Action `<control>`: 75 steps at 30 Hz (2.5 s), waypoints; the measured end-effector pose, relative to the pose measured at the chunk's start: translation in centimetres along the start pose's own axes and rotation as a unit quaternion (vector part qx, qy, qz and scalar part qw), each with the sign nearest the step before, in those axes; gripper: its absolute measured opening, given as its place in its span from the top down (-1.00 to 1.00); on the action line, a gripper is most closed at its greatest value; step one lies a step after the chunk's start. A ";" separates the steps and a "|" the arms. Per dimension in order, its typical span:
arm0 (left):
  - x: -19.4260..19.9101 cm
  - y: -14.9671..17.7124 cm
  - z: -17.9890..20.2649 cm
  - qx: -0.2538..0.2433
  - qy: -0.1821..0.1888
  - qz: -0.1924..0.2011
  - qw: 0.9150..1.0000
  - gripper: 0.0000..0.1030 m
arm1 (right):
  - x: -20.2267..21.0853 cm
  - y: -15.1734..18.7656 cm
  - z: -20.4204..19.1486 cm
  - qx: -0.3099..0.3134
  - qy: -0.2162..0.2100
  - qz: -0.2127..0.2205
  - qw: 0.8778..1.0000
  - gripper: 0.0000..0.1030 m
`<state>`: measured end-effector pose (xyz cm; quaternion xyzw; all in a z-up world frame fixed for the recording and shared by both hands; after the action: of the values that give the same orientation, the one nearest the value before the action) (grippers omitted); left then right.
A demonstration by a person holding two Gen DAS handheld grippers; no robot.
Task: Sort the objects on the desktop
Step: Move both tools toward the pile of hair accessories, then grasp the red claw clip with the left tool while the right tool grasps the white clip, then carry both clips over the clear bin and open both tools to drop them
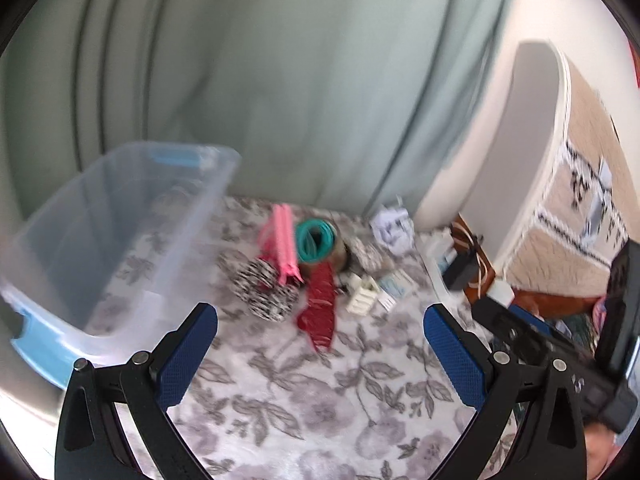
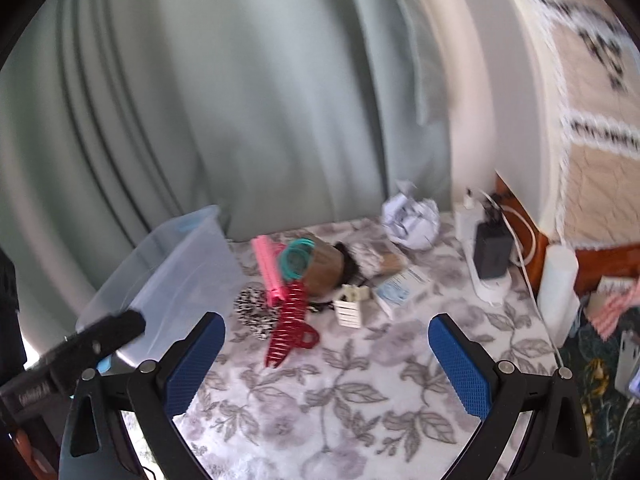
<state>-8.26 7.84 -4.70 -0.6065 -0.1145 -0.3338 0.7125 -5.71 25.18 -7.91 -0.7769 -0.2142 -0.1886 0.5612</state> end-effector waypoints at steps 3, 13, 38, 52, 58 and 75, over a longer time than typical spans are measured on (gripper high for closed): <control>-2.3 1.4 1.8 -0.026 0.006 -0.028 0.999 -0.99 | -1.6 0.4 2.1 0.002 0.016 -0.020 1.000 -1.00; -12.0 5.0 0.7 -0.049 -0.082 -0.107 0.990 -0.99 | -8.2 1.9 5.4 0.015 0.019 -0.094 0.995 -0.99; -17.3 7.0 0.1 -0.055 -0.083 -0.152 0.983 0.17 | -19.5 3.8 1.4 0.018 -0.033 -0.188 0.981 0.02; -14.8 7.6 0.7 -0.024 -0.046 -0.153 0.987 0.38 | -17.6 4.7 3.1 -0.024 -0.024 -0.190 0.981 0.35; -11.3 9.2 -1.0 -0.011 -0.026 -0.151 0.988 0.38 | -14.3 5.7 3.0 -0.040 -0.032 -0.181 0.982 0.35; -4.1 4.9 -1.0 0.008 0.047 -0.043 0.998 0.48 | -3.4 3.4 -2.5 -0.025 -0.062 -0.103 0.992 0.36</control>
<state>-8.57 8.50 -11.12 -0.5792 -0.1099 -0.3912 0.7067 -6.82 21.42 -11.68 -0.7746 -0.3229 -0.2026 0.5046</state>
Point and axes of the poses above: each gripper's, at about its wrist camera, not at the fingertips, and x roughly against the way its jaws point, z to its right, y to its underside, the point moved 8 cm from there along -x, roughly the way its jaws point, and after that the axes turned 3 degrees about z, right-handed, at the moved point
